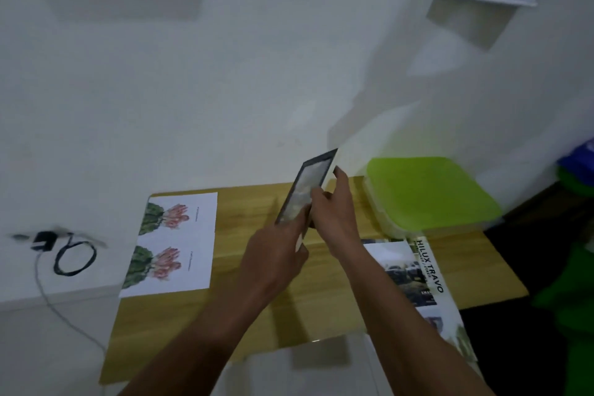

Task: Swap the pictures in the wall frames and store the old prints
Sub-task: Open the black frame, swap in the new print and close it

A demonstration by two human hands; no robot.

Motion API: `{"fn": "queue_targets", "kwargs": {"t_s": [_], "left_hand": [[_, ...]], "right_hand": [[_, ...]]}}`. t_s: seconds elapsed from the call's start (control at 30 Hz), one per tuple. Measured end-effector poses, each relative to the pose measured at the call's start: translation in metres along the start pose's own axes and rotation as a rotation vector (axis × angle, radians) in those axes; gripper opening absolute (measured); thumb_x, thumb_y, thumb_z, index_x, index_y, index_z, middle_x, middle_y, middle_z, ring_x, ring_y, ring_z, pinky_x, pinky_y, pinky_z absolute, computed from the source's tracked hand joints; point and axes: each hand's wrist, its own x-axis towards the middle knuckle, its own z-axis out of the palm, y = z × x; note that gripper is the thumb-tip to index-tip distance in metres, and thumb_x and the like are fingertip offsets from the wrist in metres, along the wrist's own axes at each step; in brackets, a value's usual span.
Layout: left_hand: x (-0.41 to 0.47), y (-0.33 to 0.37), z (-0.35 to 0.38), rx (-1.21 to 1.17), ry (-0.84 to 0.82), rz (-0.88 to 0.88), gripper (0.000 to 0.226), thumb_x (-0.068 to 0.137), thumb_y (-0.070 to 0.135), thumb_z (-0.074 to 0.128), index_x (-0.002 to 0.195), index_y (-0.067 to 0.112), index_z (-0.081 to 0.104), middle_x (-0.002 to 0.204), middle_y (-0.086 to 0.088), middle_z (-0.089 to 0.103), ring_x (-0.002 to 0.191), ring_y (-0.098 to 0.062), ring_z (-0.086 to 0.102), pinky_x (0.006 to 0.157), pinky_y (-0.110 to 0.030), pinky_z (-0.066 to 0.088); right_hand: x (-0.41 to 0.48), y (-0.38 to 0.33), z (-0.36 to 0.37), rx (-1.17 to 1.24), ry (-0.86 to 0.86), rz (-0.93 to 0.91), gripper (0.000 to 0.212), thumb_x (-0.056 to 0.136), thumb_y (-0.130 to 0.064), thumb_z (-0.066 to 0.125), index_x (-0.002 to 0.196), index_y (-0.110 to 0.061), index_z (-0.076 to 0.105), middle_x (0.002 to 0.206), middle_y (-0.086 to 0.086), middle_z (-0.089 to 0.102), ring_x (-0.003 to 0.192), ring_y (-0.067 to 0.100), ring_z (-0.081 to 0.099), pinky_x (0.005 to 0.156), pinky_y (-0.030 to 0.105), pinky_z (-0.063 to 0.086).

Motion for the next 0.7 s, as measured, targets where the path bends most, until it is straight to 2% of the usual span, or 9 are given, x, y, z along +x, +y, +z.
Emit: {"fn": "queue_targets", "kwargs": {"t_s": [0.13, 0.2, 0.3, 0.4, 0.5, 0.53, 0.57, 0.6, 0.7], "left_hand": [[-0.011, 0.005, 0.001, 0.072, 0.048, 0.052, 0.067, 0.082, 0.032, 0.059, 0.143, 0.037, 0.034, 0.105, 0.011, 0.068, 0.081, -0.015, 0.065, 0.059, -0.028, 0.05], [-0.014, 0.004, -0.005, 0.05, 0.062, 0.076, 0.06, 0.085, 0.044, 0.056, 0.141, 0.04, 0.035, 0.108, 0.013, 0.068, 0.082, -0.009, 0.066, 0.063, -0.03, 0.054], [-0.018, -0.001, -0.02, -0.06, 0.186, 0.036, 0.049, 0.093, 0.039, 0.055, 0.14, 0.041, 0.042, 0.1, 0.01, 0.072, 0.077, -0.005, 0.063, 0.059, -0.02, 0.045], [-0.004, -0.019, -0.047, -0.177, 0.349, -0.129, 0.06, 0.095, 0.023, 0.056, 0.149, 0.035, 0.032, 0.125, 0.004, 0.063, 0.102, -0.012, 0.06, 0.078, -0.016, 0.043], [0.024, -0.033, -0.081, -0.329, 0.257, -0.26, 0.074, 0.095, 0.02, 0.057, 0.152, 0.04, 0.016, 0.146, -0.001, 0.045, 0.129, -0.023, 0.048, 0.103, -0.036, 0.042], [0.032, -0.034, -0.093, -0.435, 0.185, -0.281, 0.075, 0.095, 0.02, 0.058, 0.152, 0.043, 0.015, 0.144, -0.002, 0.047, 0.125, -0.024, 0.052, 0.102, -0.039, 0.045], [0.037, -0.032, -0.104, -0.544, 0.116, -0.277, 0.075, 0.095, 0.018, 0.058, 0.151, 0.046, 0.016, 0.14, -0.003, 0.051, 0.12, -0.023, 0.056, 0.097, -0.041, 0.049], [0.041, -0.03, -0.114, -0.631, 0.059, -0.258, 0.076, 0.095, 0.015, 0.059, 0.15, 0.047, 0.017, 0.134, -0.003, 0.056, 0.116, -0.021, 0.059, 0.092, -0.04, 0.053], [0.05, -0.019, -0.14, -0.795, -0.026, -0.199, 0.08, 0.093, 0.008, 0.061, 0.147, 0.051, 0.022, 0.12, -0.002, 0.063, 0.103, -0.017, 0.065, 0.077, -0.035, 0.058]], "right_hand": [[-0.013, -0.005, -0.001, -0.006, 0.059, -0.112, 0.073, 0.089, -0.032, 0.045, 0.145, -0.061, 0.01, 0.122, -0.005, 0.058, 0.092, 0.02, 0.065, 0.072, 0.041, 0.056], [-0.014, -0.009, -0.004, 0.014, 0.082, -0.155, 0.076, 0.09, -0.027, 0.043, 0.14, -0.07, 0.006, 0.102, -0.009, 0.051, 0.074, 0.013, 0.057, 0.059, 0.03, 0.047], [-0.017, -0.013, -0.019, 0.054, 0.094, -0.184, 0.072, 0.097, -0.013, 0.043, 0.15, -0.053, 0.016, 0.067, -0.012, 0.039, 0.048, 0.008, 0.037, 0.046, 0.023, 0.034], [-0.019, -0.027, -0.034, 0.12, 0.083, -0.173, 0.069, 0.096, -0.01, 0.043, 0.148, -0.054, 0.026, 0.063, 0.01, 0.038, 0.057, 0.02, 0.035, 0.052, 0.029, 0.036], [-0.023, -0.051, -0.046, 0.157, 0.037, -0.198, 0.069, 0.096, -0.011, 0.043, 0.142, -0.061, 0.031, 0.088, 0.039, 0.051, 0.068, 0.047, 0.045, 0.061, 0.044, 0.029], [-0.025, -0.06, -0.051, 0.163, 0.021, -0.207, 0.068, 0.097, -0.009, 0.043, 0.142, -0.059, 0.033, 0.106, 0.043, 0.053, 0.082, 0.059, 0.049, 0.061, 0.066, 0.027], [-0.028, -0.07, -0.056, 0.167, 0.002, -0.218, 0.068, 0.098, -0.007, 0.042, 0.142, -0.057, 0.034, 0.115, 0.038, 0.054, 0.098, 0.062, 0.049, 0.071, 0.074, 0.037], [-0.029, -0.079, -0.06, 0.165, -0.014, -0.231, 0.068, 0.099, -0.006, 0.042, 0.142, -0.057, 0.035, 0.116, 0.034, 0.058, 0.106, 0.059, 0.048, 0.08, 0.069, 0.049], [-0.028, -0.105, -0.078, 0.161, -0.059, -0.261, 0.065, 0.101, -0.006, 0.041, 0.141, -0.057, 0.037, 0.108, 0.03, 0.064, 0.097, 0.053, 0.059, 0.075, 0.062, 0.055]]}}
